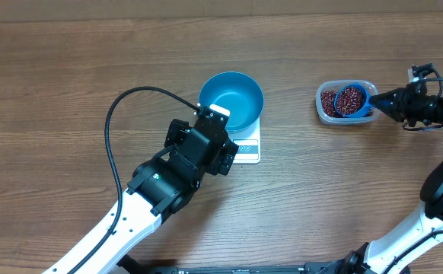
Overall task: Scoop item into bowl and weigh 150g on scale
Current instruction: 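Tilt the scoop upright and lift it full of beans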
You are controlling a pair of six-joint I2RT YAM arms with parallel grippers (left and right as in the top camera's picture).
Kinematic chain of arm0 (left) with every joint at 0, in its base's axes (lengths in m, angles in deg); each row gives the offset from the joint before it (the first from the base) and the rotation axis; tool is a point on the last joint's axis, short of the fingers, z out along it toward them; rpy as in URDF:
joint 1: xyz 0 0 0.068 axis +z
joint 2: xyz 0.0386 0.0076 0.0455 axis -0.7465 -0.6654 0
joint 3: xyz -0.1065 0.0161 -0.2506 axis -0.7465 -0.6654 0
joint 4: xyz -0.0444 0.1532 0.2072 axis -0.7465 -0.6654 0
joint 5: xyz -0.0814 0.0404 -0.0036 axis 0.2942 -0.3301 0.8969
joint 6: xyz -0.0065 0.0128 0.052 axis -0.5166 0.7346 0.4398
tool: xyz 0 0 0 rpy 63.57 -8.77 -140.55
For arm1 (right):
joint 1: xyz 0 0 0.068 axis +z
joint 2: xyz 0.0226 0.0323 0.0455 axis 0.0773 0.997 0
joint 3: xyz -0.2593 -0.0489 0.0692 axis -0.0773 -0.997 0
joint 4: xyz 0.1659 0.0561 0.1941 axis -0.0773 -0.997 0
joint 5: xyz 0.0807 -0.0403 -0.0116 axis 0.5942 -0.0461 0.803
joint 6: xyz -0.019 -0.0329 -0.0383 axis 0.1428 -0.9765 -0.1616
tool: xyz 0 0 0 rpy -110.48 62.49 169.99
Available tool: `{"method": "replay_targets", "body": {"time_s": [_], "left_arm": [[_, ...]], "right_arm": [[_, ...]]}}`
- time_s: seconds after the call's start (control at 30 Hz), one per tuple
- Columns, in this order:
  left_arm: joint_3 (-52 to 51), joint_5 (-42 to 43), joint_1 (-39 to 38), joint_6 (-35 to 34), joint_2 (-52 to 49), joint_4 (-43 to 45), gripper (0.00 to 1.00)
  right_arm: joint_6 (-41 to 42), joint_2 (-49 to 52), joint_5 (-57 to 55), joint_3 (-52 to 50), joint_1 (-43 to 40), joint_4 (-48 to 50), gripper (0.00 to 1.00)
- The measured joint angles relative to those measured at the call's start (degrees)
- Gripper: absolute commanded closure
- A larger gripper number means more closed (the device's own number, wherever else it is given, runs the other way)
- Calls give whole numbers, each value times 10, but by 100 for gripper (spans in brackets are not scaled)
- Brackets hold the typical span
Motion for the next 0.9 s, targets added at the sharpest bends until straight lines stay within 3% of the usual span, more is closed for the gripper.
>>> {"method": "replay_targets", "body": {"time_s": [0.9], "left_arm": [[0, 0, 0, 0, 0, 0, 0]], "right_arm": [[47, 0, 8, -1, 0, 25, 96]]}}
